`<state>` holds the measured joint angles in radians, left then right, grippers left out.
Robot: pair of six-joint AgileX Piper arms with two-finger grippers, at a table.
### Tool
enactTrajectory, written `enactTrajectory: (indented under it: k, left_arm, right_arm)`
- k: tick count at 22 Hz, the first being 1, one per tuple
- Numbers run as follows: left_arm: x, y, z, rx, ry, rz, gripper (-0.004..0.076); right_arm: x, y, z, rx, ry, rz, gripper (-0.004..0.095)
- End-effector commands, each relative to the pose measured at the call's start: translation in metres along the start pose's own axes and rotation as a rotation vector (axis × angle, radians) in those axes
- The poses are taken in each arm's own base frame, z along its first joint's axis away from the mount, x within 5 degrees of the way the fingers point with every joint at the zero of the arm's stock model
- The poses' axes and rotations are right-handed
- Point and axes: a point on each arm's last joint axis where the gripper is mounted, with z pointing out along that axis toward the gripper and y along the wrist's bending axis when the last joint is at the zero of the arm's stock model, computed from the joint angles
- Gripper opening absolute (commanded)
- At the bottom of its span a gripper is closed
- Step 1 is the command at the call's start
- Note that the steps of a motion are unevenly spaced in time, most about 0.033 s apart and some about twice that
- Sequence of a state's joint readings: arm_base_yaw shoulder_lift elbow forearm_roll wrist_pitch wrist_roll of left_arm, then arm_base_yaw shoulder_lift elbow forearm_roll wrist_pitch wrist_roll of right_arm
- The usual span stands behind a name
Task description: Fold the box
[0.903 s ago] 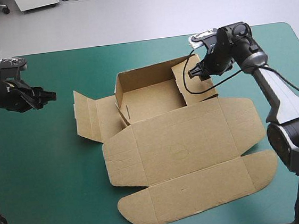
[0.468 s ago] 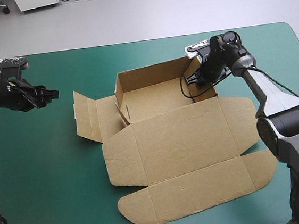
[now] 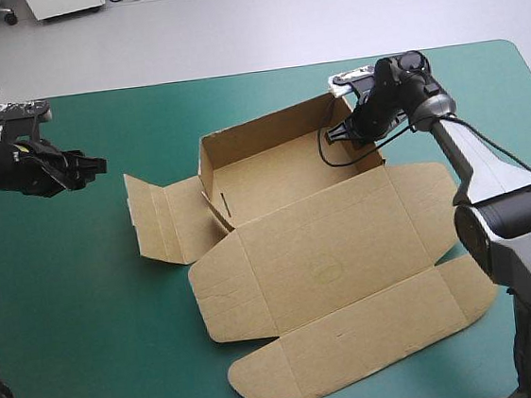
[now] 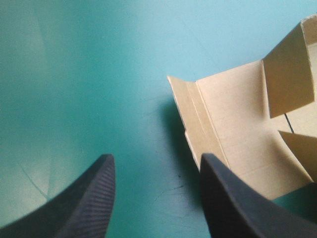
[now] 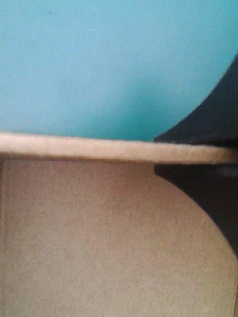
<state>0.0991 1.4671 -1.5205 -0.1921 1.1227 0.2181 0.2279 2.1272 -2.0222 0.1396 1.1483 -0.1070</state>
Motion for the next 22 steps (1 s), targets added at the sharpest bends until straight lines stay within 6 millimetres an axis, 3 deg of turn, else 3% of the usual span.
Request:
enactTrajectory:
  k: [1, 7, 8, 11, 14, 16, 18, 22]
  left_arm:
    - [-0.007, -0.004, -0.02, 0.004, -0.106, -0.005, 0.0374]
    - [-0.01, -0.004, -0.026, -0.014, -0.166, 0.0, 0.037]
    - [-0.012, -0.003, -0.031, -0.027, -0.202, 0.003, 0.0336]
    - [-0.013, 0.004, -0.035, -0.051, -0.24, -0.017, 0.0211]
    - [-0.013, 0.025, -0.039, -0.095, -0.272, -0.074, 0.009]
    - [-0.012, 0.042, -0.044, -0.134, -0.306, -0.123, -0.0008]
    - [-0.013, 0.056, -0.046, -0.117, -0.351, -0.168, -0.0001]
    - [-0.009, 0.075, -0.013, 0.103, -0.407, -0.256, -0.0001]
  right_arm:
    - [-0.016, -0.001, -0.075, -0.036, -0.173, 0.005, -0.002]
    - [-0.017, 0.003, -0.156, -0.019, -0.342, -0.017, -0.0019]
    - [-0.013, 0.006, -0.179, -0.013, -0.392, -0.023, -0.0019]
    - [-0.001, 0.012, -0.219, 0.0, -0.474, -0.04, -0.0019]
    - [0.015, 0.018, -0.26, 0.031, -0.557, -0.059, -0.0019]
    - [0.025, 0.021, -0.28, 0.058, -0.598, -0.067, -0.0019]
    - [0.034, 0.024, -0.298, 0.061, -0.636, -0.073, -0.002]
    - [0.045, 0.028, -0.317, 0.065, -0.68, -0.077, -0.0019]
